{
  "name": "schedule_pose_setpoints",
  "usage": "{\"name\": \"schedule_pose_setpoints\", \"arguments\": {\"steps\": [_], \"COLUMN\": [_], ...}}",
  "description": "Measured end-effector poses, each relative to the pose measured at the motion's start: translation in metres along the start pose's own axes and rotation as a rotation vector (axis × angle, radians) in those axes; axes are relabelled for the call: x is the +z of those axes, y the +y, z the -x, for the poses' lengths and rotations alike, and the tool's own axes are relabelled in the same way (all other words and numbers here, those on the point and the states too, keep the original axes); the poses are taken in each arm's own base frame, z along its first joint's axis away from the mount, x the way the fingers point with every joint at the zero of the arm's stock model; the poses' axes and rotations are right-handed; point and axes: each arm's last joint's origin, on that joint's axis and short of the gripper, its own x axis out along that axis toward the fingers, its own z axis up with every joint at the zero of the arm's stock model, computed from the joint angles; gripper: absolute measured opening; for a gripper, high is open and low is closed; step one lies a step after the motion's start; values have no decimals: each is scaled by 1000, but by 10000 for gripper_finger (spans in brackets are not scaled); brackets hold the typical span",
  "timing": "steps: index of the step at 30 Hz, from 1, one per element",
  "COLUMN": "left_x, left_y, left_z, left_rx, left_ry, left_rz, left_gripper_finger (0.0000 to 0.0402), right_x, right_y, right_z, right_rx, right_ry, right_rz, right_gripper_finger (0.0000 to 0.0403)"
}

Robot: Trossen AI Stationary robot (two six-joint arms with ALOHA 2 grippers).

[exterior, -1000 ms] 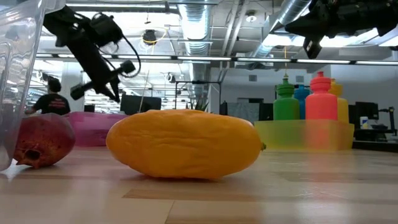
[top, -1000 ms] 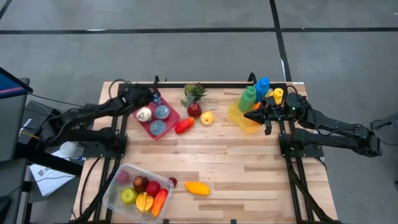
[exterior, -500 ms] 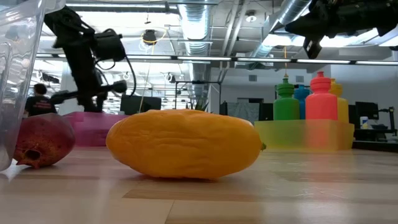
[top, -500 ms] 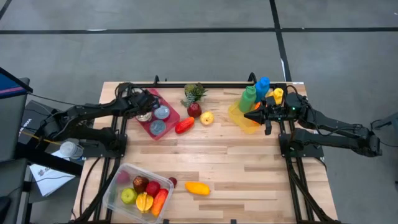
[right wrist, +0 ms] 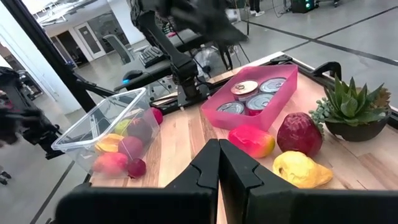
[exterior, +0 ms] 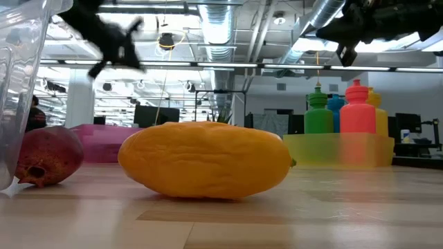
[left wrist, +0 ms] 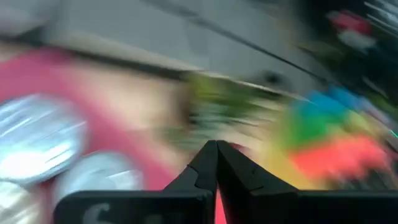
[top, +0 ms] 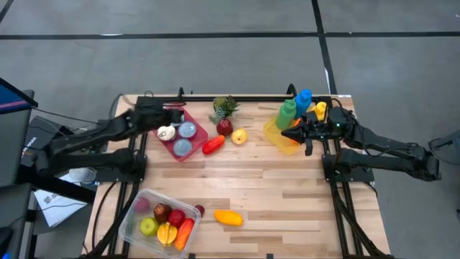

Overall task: Pick & Place Food Item
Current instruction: Put the red tomato into the transparent bin

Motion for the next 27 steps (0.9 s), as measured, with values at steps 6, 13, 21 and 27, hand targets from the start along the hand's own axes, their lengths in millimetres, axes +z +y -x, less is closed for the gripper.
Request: {"name": "schedule_pose_setpoints", "arguments": {"steps": [6,13,21,27], "left_x": [-4,-40,-67,-74], "left_y": [-34,-37,-4,22], "left_z": [61,70,50,58], "left_rx": [-475,-588,-118,240], "left_ry": [141,362,726,1080], "left_rz": [-317,-604,-612,-532], "left_gripper_finger": [0,13,103,154], "right_x": [-3,-9,-12,-12], "right_y": [-3,-9,-12,-12], "right_z": [-5,-15,-21,-21], "right_rx": [-12,-32,-40,-40], "right_ry": [36,98,126,126], "right_rz": [-18,-62,-72,-72], "right_gripper_finger": [0,22,83,98]}}
